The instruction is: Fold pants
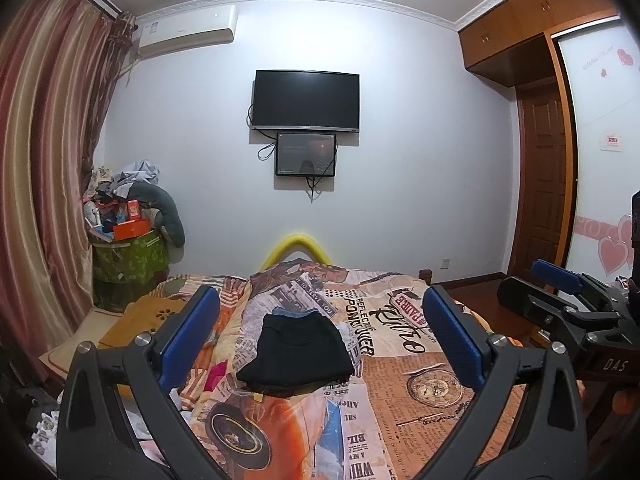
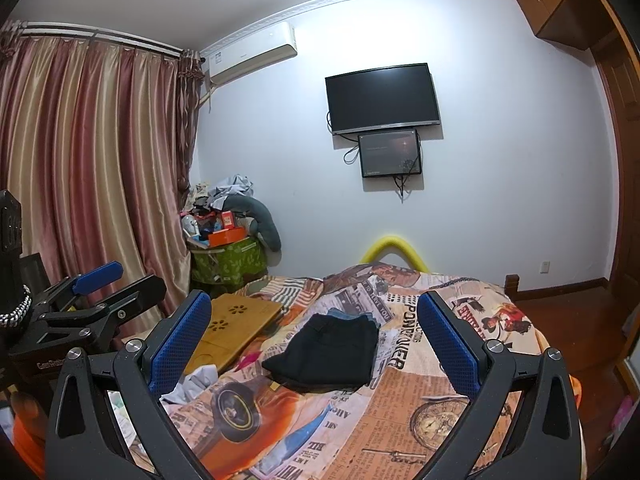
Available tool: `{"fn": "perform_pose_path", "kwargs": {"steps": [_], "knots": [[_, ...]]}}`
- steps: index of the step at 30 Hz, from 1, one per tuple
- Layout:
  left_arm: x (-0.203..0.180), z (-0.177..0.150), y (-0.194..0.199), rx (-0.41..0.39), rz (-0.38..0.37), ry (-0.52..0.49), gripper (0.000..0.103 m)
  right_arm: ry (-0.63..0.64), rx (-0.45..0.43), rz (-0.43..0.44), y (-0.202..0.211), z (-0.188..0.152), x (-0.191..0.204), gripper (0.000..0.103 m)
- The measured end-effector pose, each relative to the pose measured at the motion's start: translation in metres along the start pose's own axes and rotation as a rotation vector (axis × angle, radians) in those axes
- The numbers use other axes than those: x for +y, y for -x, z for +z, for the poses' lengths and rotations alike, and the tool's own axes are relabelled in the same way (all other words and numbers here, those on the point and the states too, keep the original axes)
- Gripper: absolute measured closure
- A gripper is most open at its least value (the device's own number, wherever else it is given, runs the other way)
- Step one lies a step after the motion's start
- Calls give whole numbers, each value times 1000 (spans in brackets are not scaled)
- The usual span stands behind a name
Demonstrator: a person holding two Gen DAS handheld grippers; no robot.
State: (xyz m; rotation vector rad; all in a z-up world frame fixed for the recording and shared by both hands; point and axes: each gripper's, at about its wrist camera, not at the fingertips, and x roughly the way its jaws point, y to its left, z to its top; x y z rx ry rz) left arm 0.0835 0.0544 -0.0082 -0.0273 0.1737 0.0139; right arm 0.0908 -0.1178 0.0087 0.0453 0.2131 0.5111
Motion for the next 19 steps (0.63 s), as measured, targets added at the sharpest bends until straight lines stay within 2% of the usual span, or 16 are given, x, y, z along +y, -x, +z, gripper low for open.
{"fn": "perform_pose_path", "kwargs": {"steps": [19], "knots": [[1,-1,0,18,-9,1,0,-2,4,1,2,1,1,1]]}}
